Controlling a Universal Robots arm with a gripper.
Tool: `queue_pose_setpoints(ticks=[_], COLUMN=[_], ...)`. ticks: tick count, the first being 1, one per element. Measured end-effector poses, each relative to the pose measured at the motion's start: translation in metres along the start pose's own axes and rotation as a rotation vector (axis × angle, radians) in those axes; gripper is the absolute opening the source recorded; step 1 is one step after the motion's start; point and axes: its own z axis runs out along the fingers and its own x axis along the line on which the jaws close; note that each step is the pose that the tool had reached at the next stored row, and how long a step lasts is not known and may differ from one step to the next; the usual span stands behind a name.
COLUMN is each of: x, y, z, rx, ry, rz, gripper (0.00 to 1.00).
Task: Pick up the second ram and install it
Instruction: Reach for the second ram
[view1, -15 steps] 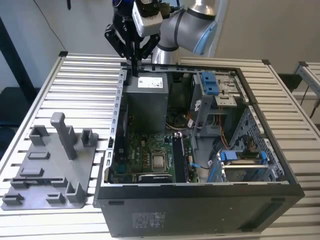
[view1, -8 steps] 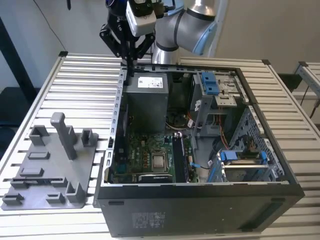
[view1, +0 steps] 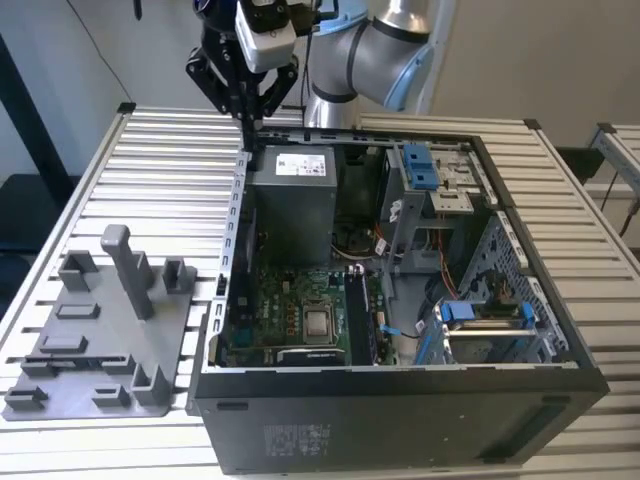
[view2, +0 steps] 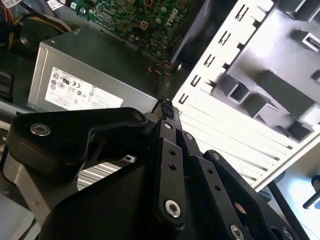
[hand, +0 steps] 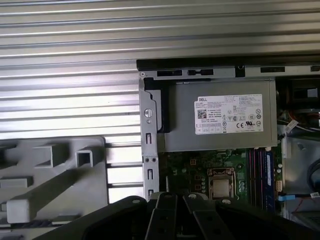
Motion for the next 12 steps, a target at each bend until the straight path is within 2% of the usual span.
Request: queue_pose_setpoints(ticks=[12], x=[0.0138], y=[-0.0009], z=[-0.0003], rx=[0.0003], ry=[0.004], rz=[0.0], gripper=[0.11])
